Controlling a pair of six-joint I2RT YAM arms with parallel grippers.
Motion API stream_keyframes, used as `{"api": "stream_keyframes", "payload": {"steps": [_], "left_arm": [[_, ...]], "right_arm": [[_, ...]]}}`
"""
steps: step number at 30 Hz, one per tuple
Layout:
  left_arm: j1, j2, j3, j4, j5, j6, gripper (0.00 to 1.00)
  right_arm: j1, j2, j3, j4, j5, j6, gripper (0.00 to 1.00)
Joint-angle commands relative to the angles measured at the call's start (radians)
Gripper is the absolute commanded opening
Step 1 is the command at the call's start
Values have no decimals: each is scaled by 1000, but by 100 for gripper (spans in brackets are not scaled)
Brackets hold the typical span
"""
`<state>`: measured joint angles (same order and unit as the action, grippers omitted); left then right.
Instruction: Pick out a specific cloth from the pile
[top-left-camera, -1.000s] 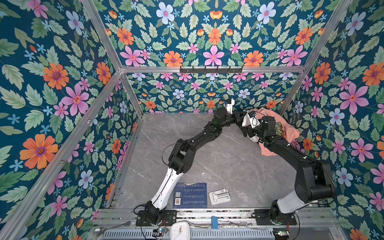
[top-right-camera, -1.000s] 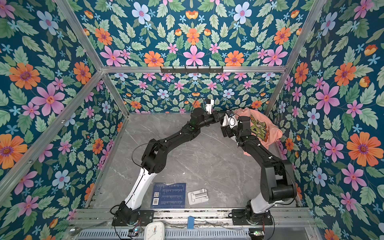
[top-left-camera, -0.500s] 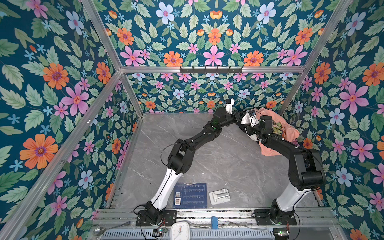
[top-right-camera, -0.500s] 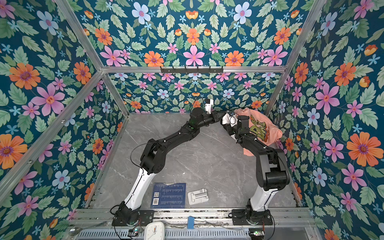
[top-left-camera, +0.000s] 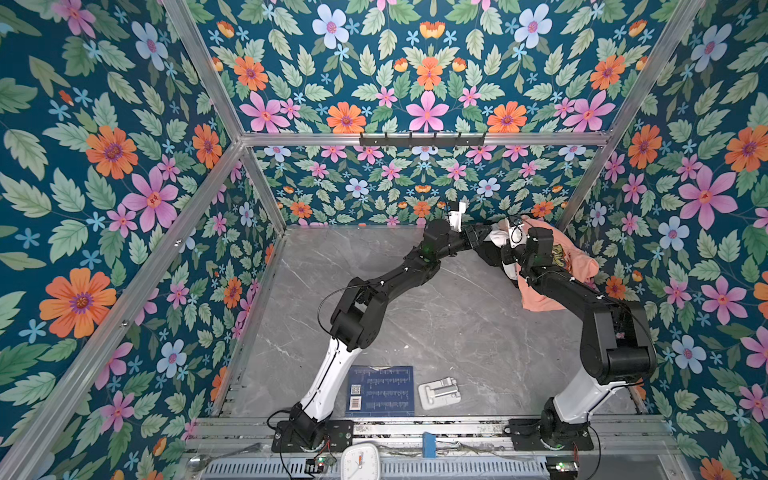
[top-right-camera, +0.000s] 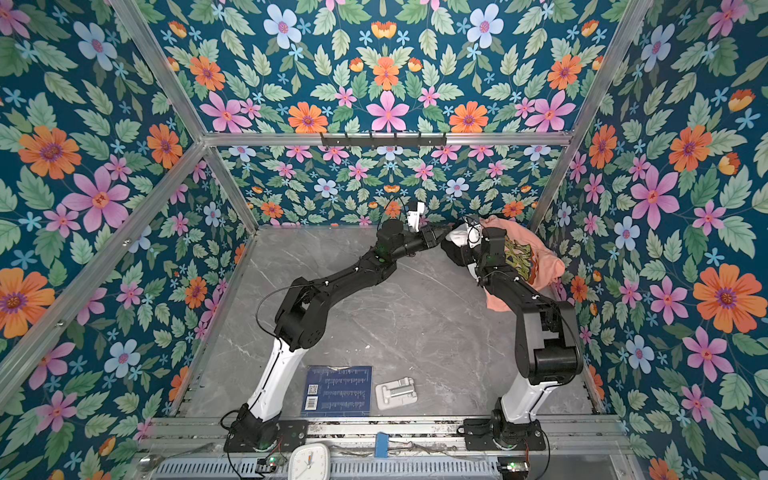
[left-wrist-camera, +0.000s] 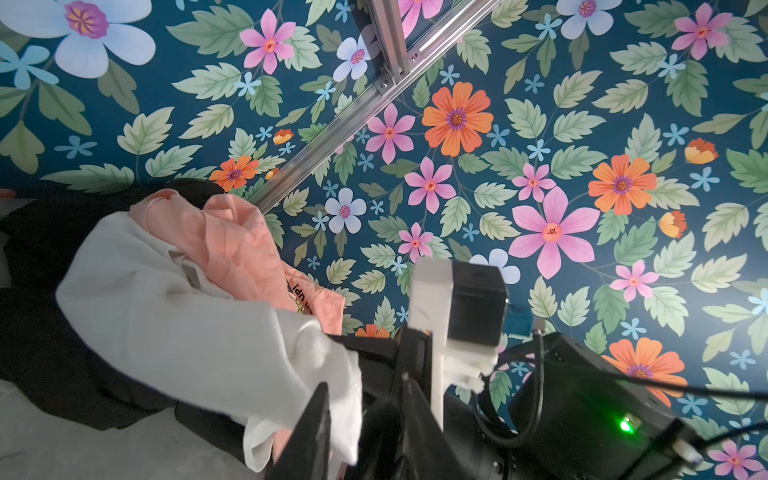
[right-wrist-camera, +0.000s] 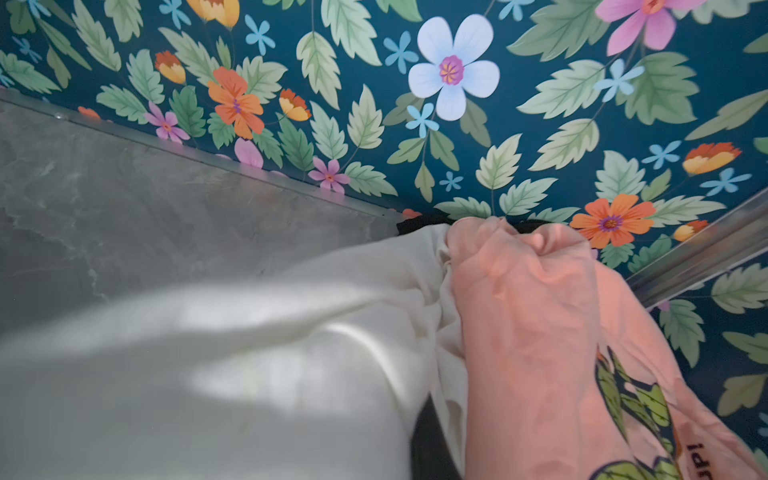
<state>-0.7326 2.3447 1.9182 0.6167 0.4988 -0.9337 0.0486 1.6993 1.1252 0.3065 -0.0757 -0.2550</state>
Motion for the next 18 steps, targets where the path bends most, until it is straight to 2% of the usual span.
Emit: {"api": "stream_keyframes", "payload": {"steps": [1,9,18], "left_arm": [[2,-22,-35,76,2,42,34],[9,-46,-142,133,-11,63,39],[14,-31,-169,154,-17,70,40]], "right_arm": [[1,-24,21,27,-33,26,0],[2,-88,54,-2,-53,44,0],[0,-84,149,-50,-35,26,0]]}}
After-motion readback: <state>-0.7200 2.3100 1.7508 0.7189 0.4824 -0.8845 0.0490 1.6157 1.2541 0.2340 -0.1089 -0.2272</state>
